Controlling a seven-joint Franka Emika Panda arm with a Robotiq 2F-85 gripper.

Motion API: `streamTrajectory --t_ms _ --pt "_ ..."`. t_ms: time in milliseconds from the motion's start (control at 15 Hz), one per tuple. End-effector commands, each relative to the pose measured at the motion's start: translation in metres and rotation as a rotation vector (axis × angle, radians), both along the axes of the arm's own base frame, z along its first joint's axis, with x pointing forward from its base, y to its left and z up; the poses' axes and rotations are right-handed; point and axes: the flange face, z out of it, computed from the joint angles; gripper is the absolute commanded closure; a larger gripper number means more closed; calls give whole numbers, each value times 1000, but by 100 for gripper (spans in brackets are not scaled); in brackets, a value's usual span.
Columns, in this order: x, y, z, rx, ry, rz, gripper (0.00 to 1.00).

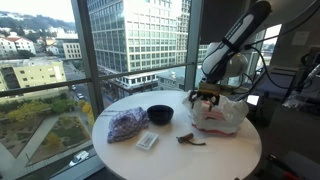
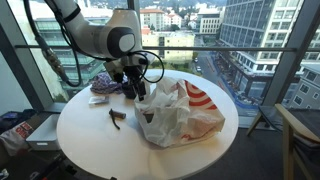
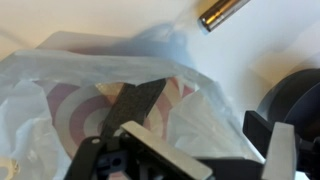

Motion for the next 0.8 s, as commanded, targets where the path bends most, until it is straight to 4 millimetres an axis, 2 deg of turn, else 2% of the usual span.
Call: streamTrajectory --t_ms 0,133,267,333,467,733 --pt "-25 60 4 36 -15 127 0" --pt "-34 94 -7 49 8 183 0" --pt "-43 122 -21 43 61 129 0" --pt "-47 130 -28 17 77 73 0" --pt "-50 131 -41 -34 109 -26 0" --pt "-53 147 -60 -105 177 -224 0"
